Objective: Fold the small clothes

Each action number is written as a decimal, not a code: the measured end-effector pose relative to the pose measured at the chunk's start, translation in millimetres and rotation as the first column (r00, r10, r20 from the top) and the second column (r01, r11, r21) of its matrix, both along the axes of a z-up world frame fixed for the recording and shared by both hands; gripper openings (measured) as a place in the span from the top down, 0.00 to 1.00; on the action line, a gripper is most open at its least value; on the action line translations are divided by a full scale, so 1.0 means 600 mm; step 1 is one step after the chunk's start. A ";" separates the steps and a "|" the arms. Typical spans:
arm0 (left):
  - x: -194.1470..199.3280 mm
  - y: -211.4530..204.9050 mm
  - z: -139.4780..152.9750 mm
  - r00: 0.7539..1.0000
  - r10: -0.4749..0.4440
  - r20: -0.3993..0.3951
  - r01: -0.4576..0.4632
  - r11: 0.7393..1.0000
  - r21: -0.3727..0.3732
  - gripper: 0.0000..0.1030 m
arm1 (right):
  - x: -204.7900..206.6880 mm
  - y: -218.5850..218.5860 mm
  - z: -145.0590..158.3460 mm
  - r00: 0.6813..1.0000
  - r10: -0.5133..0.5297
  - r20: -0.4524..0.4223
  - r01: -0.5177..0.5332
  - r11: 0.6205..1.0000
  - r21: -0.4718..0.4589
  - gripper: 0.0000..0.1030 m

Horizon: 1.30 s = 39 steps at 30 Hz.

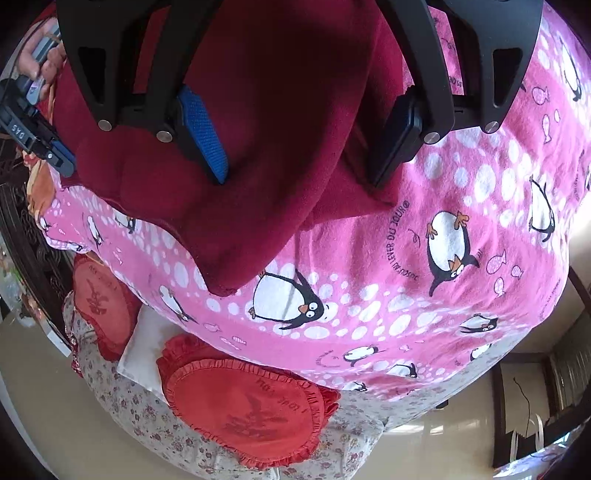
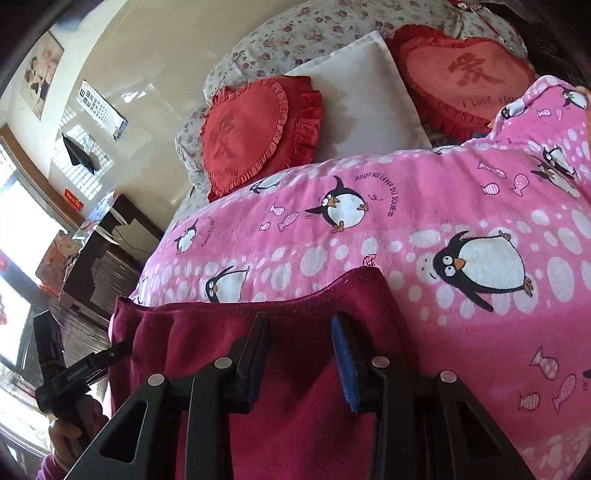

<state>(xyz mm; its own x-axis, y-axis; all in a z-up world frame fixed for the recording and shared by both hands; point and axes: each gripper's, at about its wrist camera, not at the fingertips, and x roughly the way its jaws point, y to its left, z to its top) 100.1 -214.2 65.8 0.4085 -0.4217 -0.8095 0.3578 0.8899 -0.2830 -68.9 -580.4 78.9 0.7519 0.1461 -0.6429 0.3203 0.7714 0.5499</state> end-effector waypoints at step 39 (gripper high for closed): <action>-0.203 0.139 -0.026 0.999 0.009 -0.047 -0.007 0.999 0.036 0.24 | -0.297 0.145 0.003 0.987 -0.044 -0.153 0.019 0.987 -0.159 0.90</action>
<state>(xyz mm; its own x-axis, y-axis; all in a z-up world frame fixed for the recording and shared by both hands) -21.8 -131.1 50.3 0.3727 -0.3892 -0.8424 0.3375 0.9025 -0.2676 -247.0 -493.4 80.6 0.6439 0.0121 -0.7650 0.4178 0.8321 0.3648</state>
